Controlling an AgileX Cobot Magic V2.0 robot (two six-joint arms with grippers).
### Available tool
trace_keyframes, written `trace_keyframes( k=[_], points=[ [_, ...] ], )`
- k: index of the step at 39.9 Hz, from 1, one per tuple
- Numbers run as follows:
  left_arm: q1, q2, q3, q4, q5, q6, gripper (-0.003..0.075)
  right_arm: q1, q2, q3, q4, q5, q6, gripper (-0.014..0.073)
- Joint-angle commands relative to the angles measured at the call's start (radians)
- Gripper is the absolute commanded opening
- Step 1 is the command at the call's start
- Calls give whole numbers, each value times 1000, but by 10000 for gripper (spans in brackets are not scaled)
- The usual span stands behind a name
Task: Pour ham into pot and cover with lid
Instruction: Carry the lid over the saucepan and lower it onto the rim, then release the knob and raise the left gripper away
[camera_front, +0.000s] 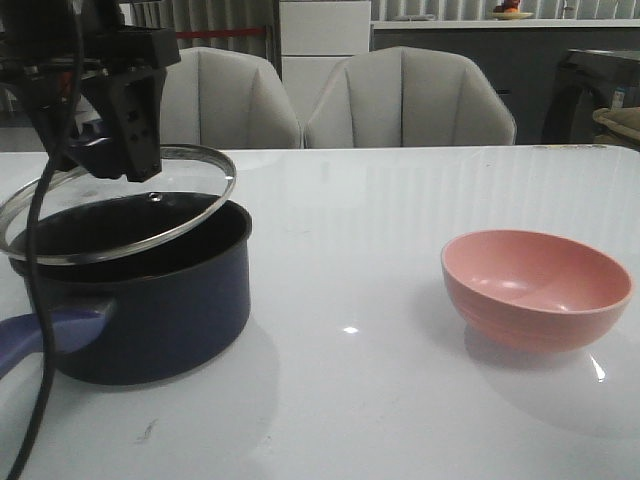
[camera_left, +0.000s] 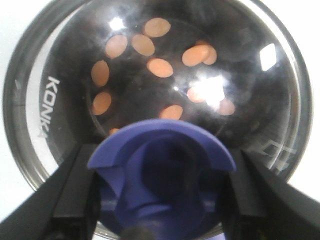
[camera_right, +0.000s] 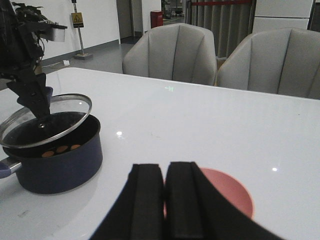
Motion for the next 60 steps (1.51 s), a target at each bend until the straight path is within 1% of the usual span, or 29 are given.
trace_keyframes(
  k=[1, 8, 14, 17, 21, 25, 28, 30, 34, 42, 47, 53, 60],
  points=[
    [-9, -40, -35, -22, 49, -1, 265, 4, 9, -29, 3, -81, -9, 168],
    [-11, -8, -35, -40, 49, -1, 313, 4, 9, -29, 3, -81, -9, 168],
    [-11, 3, -35, -26, 49, -1, 321, 4, 9, -29, 3, -80, -9, 168],
    [-11, 9, -35, -20, 49, -1, 344, 4, 9, -29, 3, -80, -9, 168],
    [-11, 11, -35, -17, 49, -1, 424, 4, 9, -29, 3, -80, -9, 168],
    [-11, 11, -35, -15, 49, -1, 522, 4, 9, -29, 3, -80, -9, 168],
    [-11, 11, -35, -15, 49, -1, 573, 4, 9, -29, 3, -81, -9, 168],
    [-11, 11, -35, -15, 49, -1, 591, 4, 9, -29, 3, -81, -9, 168],
    [-11, 11, -51, -15, 49, -1, 598, 4, 9, -29, 3, -81, -9, 168],
    [-11, -1, -144, -15, 49, -1, 596, 4, 9, -29, 3, -82, -9, 168],
    [-11, -37, -148, 0, 49, -1, 595, 4, 9, -29, 3, -82, -9, 168],
    [-11, -99, -100, 24, 29, -1, 595, 4, 9, -29, 3, -83, -9, 168],
    [-11, -221, 11, 12, -80, -1, 595, 4, 9, -29, 3, -83, -9, 168]
  ],
)
